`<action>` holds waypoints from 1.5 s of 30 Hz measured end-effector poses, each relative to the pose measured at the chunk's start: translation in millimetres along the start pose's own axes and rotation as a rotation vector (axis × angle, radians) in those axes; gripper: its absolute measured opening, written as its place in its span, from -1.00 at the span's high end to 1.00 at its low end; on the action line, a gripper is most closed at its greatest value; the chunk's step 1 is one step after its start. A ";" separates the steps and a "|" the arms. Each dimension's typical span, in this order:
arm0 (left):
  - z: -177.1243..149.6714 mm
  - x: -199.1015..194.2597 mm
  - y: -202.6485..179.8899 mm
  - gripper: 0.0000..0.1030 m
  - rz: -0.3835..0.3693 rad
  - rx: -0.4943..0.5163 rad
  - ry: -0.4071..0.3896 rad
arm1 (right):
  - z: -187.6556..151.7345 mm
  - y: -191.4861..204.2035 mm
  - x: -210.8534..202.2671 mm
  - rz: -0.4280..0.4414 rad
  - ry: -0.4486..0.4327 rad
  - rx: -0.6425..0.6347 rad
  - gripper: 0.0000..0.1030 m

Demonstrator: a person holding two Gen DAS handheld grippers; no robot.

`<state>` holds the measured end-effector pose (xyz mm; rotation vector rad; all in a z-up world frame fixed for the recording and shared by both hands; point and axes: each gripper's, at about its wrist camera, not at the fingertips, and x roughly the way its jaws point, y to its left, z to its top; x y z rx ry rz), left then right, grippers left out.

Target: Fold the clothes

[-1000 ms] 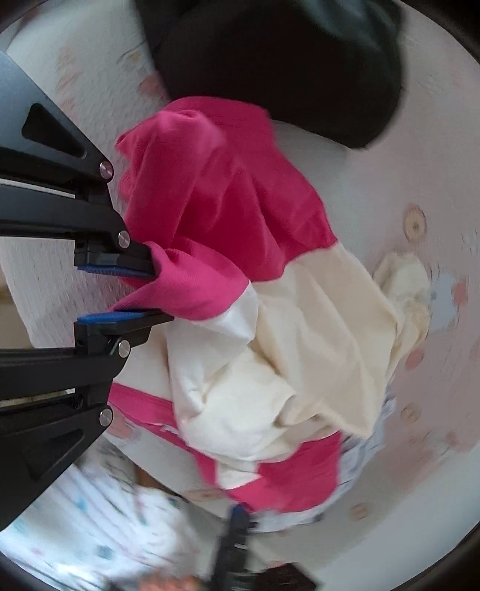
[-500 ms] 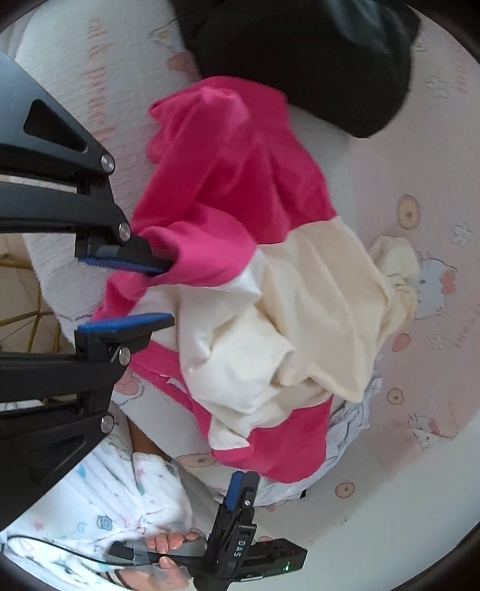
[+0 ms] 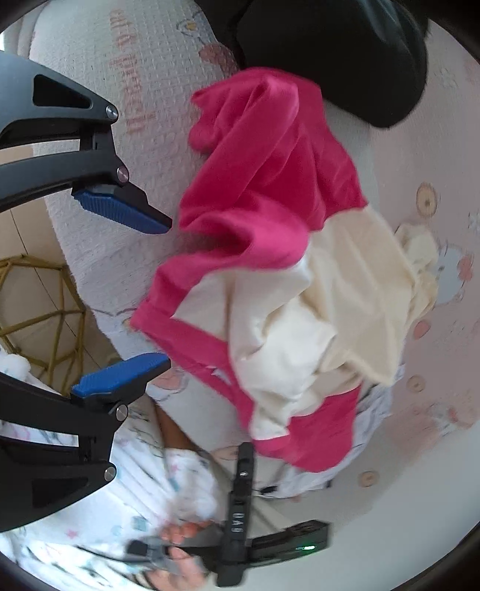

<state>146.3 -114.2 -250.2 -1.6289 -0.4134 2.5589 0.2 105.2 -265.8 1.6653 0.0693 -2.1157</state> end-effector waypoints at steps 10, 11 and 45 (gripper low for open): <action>-2.1 41.3 -24.5 -0.26 0.114 0.057 0.037 | 5.9 11.2 30.7 -0.062 0.086 -0.084 -0.29; -2.2 44.2 -25.4 -0.26 0.132 0.063 0.038 | 9.1 13.5 33.3 -0.081 0.079 -0.104 -0.29; -23.0 -10.1 -17.3 0.67 0.173 0.149 -0.071 | -46.6 4.4 -41.9 0.081 -0.067 0.126 0.71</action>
